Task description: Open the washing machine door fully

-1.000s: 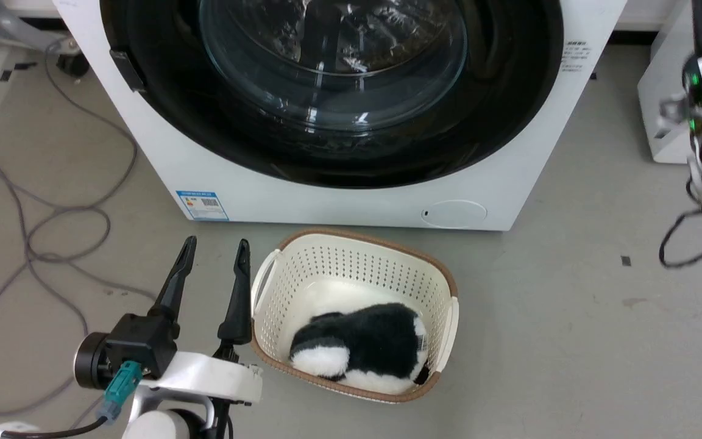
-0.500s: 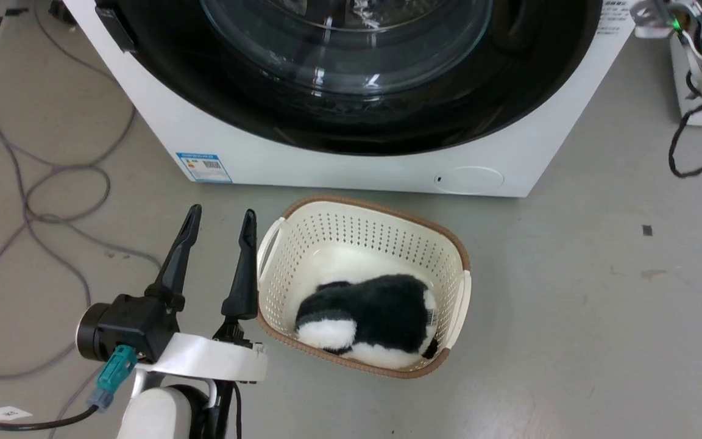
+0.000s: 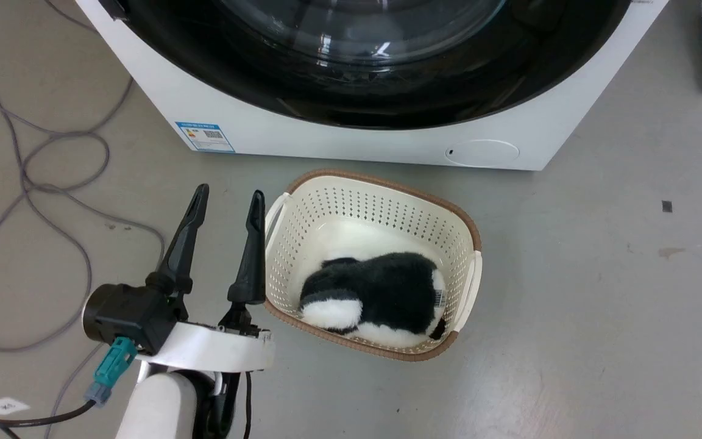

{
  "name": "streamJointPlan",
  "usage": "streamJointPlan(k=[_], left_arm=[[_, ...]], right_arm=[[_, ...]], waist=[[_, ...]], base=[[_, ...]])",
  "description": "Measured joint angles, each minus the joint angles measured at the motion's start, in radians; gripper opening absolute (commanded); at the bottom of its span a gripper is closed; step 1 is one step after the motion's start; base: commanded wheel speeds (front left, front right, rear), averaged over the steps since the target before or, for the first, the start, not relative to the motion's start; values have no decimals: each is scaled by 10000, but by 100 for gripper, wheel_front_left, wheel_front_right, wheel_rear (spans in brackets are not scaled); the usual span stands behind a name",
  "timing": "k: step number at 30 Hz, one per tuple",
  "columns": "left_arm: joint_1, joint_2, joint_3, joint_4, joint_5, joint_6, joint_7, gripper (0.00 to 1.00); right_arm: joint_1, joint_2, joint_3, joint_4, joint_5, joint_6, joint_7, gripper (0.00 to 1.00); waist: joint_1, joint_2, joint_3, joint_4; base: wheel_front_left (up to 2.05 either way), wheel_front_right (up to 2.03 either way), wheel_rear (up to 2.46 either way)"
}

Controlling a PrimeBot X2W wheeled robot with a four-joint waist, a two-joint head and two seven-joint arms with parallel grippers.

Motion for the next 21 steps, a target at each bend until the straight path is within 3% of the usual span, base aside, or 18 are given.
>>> streamJointPlan(k=[11,21], left_arm=[[-223,-2,-56,8,-104,-82,-90,100],[-256,-2,-84,125,-105,-81,-90,100]], right_arm=[[-782,17,740,493,-217,0,1676,0],[-803,75,359,596,-155,-6,2247,0]], waist=[[-1,0,197,-10],[0,0,56,24]], base=[[0,0,0],[0,0,0]])
